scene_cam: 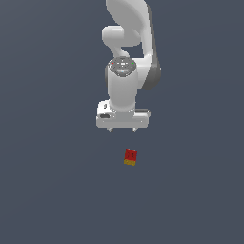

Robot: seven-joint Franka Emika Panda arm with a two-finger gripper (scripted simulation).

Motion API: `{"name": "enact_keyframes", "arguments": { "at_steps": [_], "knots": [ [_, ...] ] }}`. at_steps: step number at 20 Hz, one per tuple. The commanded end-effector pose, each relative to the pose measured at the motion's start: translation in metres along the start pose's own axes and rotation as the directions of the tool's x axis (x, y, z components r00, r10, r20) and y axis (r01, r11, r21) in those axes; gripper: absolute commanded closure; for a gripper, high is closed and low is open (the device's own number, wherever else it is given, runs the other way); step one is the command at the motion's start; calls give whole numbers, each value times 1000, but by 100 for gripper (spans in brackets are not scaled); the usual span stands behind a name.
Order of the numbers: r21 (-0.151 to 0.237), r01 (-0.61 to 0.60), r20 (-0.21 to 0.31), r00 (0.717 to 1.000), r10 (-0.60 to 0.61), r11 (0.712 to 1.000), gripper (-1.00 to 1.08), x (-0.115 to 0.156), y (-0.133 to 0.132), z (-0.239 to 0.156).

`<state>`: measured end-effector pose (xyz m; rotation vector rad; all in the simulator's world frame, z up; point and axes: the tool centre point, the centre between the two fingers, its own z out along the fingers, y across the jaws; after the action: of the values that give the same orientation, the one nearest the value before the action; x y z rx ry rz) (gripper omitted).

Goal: Pick up the object and move it to a goal position.

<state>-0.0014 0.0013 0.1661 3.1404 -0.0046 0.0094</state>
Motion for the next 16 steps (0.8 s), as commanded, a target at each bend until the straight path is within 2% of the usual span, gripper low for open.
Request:
{"name": "enact_keyframes", "arguments": {
  "at_steps": [1,10,16],
  "knots": [
    [0,0,0,1000,0,1000,-92,0,0,0],
    [-23,18,21,1000,-17,1000,-92,-3,-9,2],
    [-23,26,21,999,-26,999,-92,-3,-9,3]
  ]
}}
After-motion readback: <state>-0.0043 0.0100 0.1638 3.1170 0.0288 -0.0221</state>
